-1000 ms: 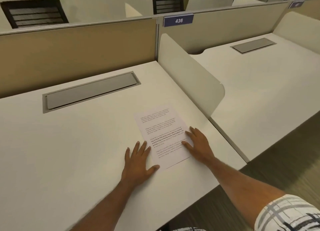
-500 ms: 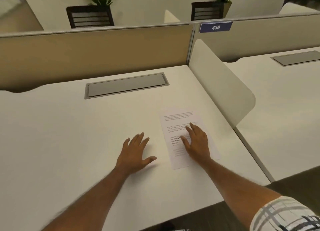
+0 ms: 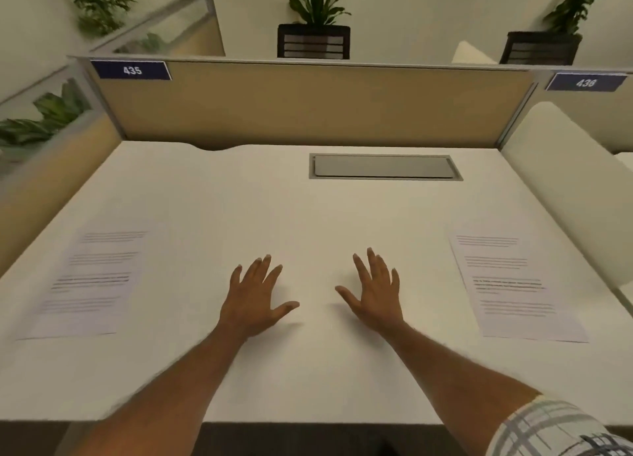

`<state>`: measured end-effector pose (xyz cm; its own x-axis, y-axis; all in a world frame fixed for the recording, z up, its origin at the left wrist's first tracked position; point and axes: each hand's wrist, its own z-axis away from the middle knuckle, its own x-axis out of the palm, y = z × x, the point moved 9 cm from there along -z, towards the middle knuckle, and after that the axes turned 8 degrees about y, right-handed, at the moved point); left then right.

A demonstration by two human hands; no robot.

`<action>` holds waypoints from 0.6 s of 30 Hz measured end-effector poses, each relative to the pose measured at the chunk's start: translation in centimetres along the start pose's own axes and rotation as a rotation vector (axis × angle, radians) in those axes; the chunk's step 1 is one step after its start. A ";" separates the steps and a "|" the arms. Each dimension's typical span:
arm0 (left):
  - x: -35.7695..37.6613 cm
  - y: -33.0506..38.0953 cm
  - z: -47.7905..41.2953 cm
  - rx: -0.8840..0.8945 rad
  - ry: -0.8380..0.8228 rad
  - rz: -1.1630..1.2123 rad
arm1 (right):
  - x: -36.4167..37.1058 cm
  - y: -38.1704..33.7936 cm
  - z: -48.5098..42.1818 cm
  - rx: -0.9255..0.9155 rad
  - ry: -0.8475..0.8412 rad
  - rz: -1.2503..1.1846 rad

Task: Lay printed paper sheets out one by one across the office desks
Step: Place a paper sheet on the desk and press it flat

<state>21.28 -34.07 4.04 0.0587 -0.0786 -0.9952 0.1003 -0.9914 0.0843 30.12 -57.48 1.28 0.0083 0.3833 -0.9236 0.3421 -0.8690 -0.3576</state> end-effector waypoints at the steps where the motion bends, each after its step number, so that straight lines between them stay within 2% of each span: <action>1: 0.0 -2.0 1.1 -0.012 -0.002 0.004 | 0.9 -2.1 0.4 -0.004 -0.015 0.007; 7: 0.3 -12.2 5.6 -0.094 -0.029 -0.013 | 5.4 -12.0 1.8 -0.040 -0.105 0.074; 11: 0.7 -16.2 7.7 -0.131 -0.002 -0.002 | 7.5 -16.5 2.4 -0.103 -0.170 0.122; 18: -0.8 -21.8 9.1 -0.242 0.003 0.001 | 10.6 -22.9 0.0 -0.196 -0.220 0.065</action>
<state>10.00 -13.34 2.58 0.0623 -0.0791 -0.9949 0.3352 -0.9373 0.0955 22.33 -33.50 -0.27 -0.1603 0.2333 -0.9591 0.5229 -0.8041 -0.2830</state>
